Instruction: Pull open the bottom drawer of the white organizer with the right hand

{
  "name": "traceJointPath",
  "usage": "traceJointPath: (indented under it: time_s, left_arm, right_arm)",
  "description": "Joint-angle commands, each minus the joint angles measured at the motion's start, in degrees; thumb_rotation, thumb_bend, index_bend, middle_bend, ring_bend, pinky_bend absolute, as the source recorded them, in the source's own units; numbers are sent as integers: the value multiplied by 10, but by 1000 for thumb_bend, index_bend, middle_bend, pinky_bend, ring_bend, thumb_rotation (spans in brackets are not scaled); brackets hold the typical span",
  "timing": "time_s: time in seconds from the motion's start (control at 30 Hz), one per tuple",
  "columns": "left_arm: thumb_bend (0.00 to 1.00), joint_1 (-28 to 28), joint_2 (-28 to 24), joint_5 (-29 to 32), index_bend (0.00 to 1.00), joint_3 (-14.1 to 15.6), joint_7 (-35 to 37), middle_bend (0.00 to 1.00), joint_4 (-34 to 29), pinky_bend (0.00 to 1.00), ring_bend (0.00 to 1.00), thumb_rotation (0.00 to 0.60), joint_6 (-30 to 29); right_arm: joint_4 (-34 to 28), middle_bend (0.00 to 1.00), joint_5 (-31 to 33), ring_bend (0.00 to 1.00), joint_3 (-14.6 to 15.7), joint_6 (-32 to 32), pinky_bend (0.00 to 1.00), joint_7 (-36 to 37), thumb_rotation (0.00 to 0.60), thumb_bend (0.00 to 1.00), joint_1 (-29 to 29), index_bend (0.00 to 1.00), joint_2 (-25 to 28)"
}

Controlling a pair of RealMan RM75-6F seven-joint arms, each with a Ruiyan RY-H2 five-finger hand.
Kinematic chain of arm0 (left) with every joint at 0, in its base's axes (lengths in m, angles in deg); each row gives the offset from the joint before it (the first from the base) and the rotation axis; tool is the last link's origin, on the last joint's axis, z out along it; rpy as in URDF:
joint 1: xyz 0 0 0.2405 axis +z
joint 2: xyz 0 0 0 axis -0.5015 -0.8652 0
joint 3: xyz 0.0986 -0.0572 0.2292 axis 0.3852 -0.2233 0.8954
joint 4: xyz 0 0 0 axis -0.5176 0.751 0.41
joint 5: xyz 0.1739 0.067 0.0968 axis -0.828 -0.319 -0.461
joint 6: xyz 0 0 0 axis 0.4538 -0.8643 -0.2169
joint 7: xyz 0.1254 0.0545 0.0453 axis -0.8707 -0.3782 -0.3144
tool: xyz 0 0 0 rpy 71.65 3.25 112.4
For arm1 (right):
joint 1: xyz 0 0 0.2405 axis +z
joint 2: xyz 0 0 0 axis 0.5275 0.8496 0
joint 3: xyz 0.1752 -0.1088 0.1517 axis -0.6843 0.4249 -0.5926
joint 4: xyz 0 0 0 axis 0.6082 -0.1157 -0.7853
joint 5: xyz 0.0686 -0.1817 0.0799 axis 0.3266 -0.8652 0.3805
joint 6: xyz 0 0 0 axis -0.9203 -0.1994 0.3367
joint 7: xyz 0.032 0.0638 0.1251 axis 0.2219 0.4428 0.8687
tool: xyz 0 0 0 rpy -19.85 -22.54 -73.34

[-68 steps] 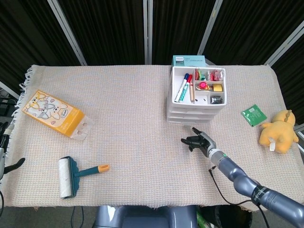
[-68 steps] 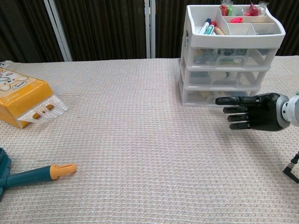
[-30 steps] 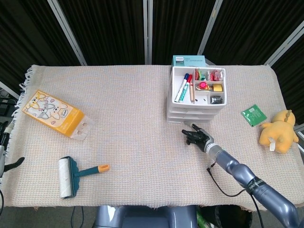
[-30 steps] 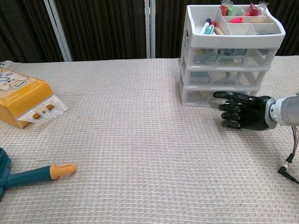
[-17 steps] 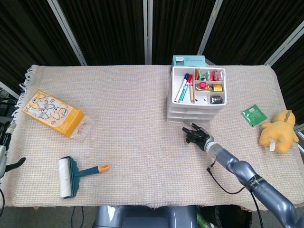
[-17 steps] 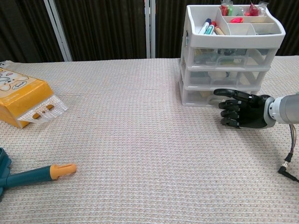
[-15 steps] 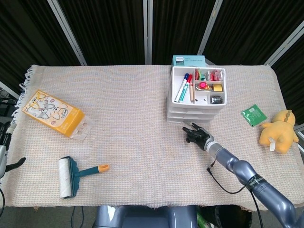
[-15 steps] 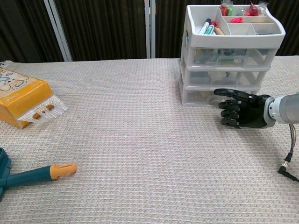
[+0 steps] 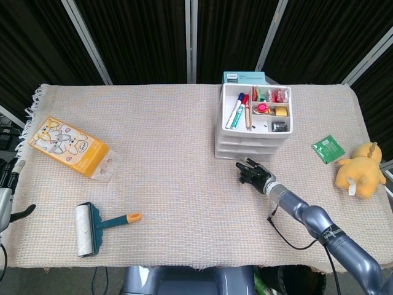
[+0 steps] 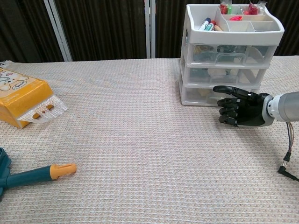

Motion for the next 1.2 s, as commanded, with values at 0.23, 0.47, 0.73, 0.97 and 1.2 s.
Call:
traceJointPath:
  time_s: [0.23, 0.47, 0.73, 0.97, 1.2]
  left_arm:
    - [121, -1, 1, -2, 0, 2, -4, 0, -1, 0, 0, 600, 1]
    - [121, -5, 3, -3, 0, 5, -10, 0, -1, 0, 0, 600, 9]
    - [121, -7, 6, -8, 0, 8, -17, 0, -3, 0, 0, 600, 10]
    - [122, -5, 6, -16, 0, 12, -22, 0, -10, 0, 0, 600, 3]
    - [122, -3, 5, -19, 0, 13, -21, 0, -11, 0, 0, 600, -1]
  right_arm:
    - [-13, 830, 10, 838, -1, 8, 747, -10, 600, 159, -12, 355, 5]
    - [-29, 830, 11, 837, -8, 12, 746, -26, 600, 159, -37, 367, 11]
    - [-70, 830, 4, 838, -21, 17, 746, -56, 600, 159, -79, 369, 23]
    - [-97, 825, -4, 836, -16, 17, 742, -78, 600, 159, -102, 227, 33]
    - [-110, 821, -9, 834, -7, 16, 740, -92, 600, 159, -113, 52, 45]
